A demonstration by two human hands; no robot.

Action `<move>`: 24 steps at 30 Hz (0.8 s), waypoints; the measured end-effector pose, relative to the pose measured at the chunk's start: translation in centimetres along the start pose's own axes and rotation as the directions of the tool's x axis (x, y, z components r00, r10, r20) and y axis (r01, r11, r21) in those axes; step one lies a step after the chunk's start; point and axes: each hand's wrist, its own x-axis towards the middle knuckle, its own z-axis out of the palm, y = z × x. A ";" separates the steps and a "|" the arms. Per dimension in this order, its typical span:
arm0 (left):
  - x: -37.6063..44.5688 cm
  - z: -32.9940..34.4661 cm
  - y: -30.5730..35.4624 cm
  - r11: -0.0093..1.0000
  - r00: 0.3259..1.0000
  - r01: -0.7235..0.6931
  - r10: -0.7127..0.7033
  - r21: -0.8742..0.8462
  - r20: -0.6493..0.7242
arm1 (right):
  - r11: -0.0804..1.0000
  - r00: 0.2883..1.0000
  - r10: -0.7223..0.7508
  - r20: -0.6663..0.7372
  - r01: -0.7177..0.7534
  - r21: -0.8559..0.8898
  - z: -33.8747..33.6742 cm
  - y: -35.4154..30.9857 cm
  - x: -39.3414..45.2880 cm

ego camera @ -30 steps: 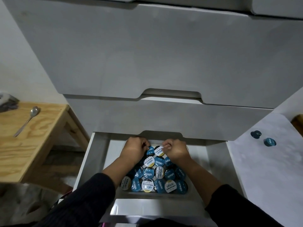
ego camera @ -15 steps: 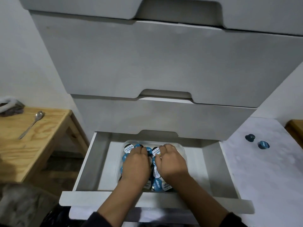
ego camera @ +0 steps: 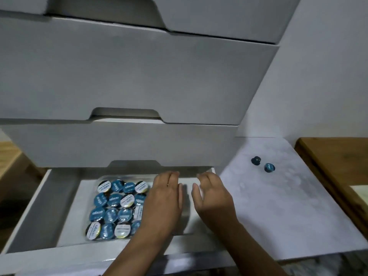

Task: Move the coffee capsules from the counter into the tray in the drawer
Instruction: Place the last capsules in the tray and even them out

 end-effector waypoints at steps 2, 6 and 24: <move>0.8 1.4 3.4 0.999 0.999 -0.044 0.045 -0.026 0.022 | 0.993 0.999 -0.042 0.016 0.043 -0.106 -0.2 4.0 -1.0; 2.7 5.3 10.4 0.986 0.990 -0.093 0.106 -0.135 0.089 | 0.984 0.996 0.002 0.084 0.013 -0.176 0.0 12.5 -3.6; 14.1 24.1 21.2 0.992 0.910 0.025 0.029 -0.124 0.413 | 0.860 0.769 0.384 0.512 -0.500 0.105 7.2 35.7 -8.4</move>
